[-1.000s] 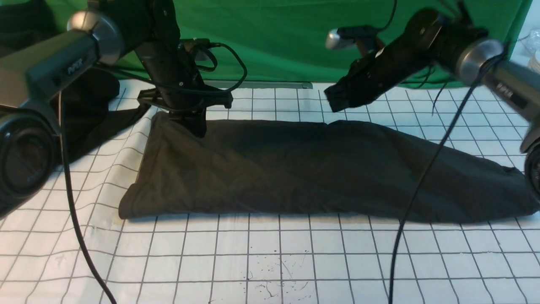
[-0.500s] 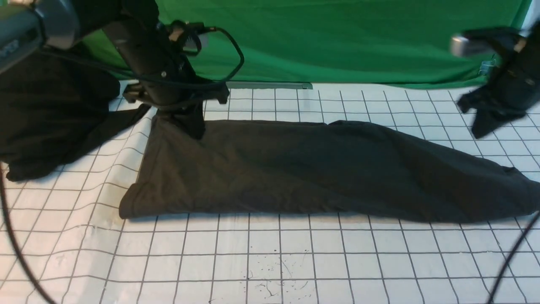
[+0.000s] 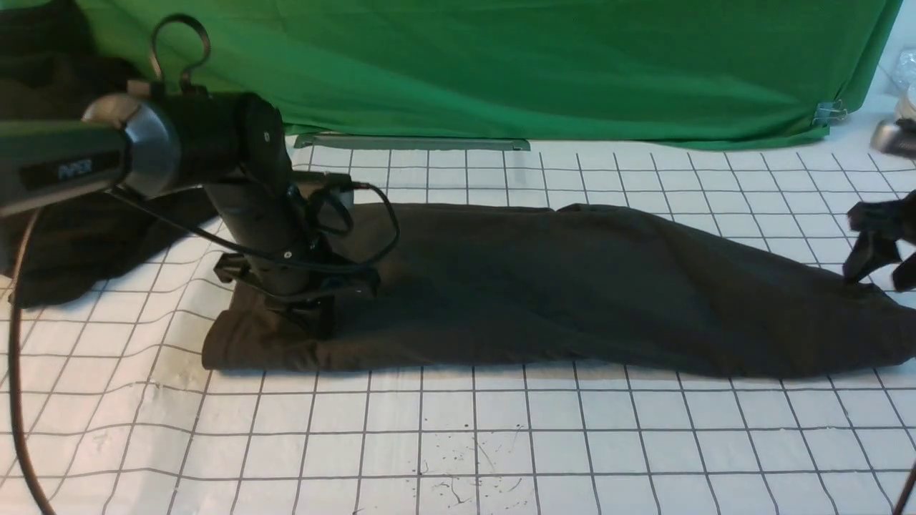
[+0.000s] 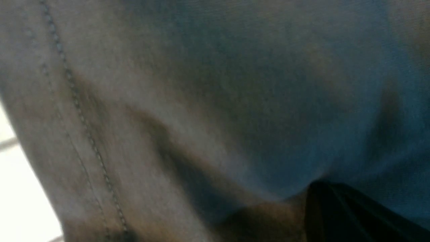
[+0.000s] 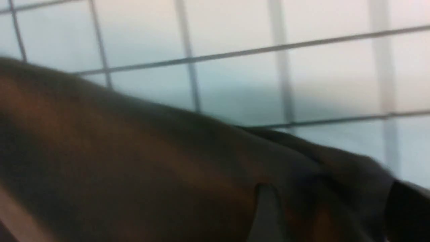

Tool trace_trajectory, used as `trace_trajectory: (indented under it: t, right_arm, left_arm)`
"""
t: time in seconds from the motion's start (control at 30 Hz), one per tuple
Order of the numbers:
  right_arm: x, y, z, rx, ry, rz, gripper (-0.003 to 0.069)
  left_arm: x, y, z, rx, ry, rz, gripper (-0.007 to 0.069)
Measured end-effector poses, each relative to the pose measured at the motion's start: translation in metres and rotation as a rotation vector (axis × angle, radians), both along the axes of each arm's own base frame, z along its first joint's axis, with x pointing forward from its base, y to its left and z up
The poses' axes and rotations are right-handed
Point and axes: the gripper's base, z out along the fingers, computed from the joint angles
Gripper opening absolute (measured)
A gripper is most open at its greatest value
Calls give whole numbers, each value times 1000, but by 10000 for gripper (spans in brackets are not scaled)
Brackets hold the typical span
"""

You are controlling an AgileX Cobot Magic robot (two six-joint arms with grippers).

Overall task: Fold a long-sleeved shirt over a white checkered tablecloth.
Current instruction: 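Pull the folded dark garment lengthwise by its ends to straighten it flat on the table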

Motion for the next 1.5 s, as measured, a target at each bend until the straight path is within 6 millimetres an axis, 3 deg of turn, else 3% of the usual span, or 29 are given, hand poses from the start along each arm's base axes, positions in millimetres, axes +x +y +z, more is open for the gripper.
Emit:
trace_trajectory:
  t: [0.17, 0.27, 0.33, 0.4, 0.63, 0.77, 0.87, 0.9, 0.93, 1.03, 1.17, 1.23, 1.33, 1.5]
  right_arm:
    - [6, 11, -18, 6, 26, 63, 372]
    - [8, 13, -18, -9, 4, 107, 166]
    - [9, 14, -16, -22, -15, 126, 67]
    - [12, 13, -11, -41, -36, 130, 29]
    - [20, 1, 9, -115, -90, 109, 17]
    - [21, 0, 7, -122, -90, 108, 55]
    - [24, -6, 6, -154, -115, 84, 264]
    - [24, -6, 6, -155, -114, 80, 279]
    - [23, -8, 11, -152, -111, 39, 404]
    - [17, -7, 28, -134, -74, -12, 568]
    - [4, -6, 44, -131, -6, -21, 617]
    - [1, -5, 40, -124, 27, -25, 618]
    - [-1, -5, 19, -109, 89, -32, 618]
    - [3, -6, -22, -89, 189, -35, 608]
  left_arm:
    - [0, 0, -1, 5, -1, 3, 1]
    - [0, 0, -1, 5, -1, 3, 1]
    - [0, 0, -1, 7, -1, 2, 1]
    - [0, 0, -1, 7, -1, 2, 1]
    - [0, 0, -1, 8, -2, 1, 1]
    - [0, 0, -1, 8, -2, 1, 1]
    - [0, 0, 0, 9, -3, 0, 1]
    - [0, 0, 0, 9, -2, 0, 1]
    - [0, 0, 0, 10, -3, 0, 1]
    - [0, 1, 3, 15, -10, 11, 1]
    - [-2, 6, 21, 39, -55, 18, 1]
    - [-4, 7, 33, 33, -82, 23, 1]
    - [-8, 8, 50, 21, -124, 26, 1]
    - [-12, 10, 58, 22, -123, 26, 1]
